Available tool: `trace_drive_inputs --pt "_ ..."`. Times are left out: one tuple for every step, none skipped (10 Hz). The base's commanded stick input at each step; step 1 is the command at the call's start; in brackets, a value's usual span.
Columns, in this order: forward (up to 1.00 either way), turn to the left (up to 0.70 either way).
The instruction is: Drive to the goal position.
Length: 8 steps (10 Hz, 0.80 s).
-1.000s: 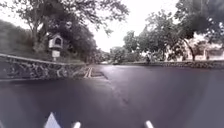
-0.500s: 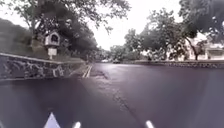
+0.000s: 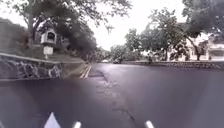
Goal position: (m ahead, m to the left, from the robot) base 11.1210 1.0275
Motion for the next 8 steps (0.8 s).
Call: trace_drive_inputs --pt "0.7 0.0" --pt "0.7 0.0" --pt "0.7 0.0" --pt "0.7 0.0" --pt "0.7 0.0" --pt "0.7 0.0" --pt "0.7 0.0" --pt "0.7 0.0"
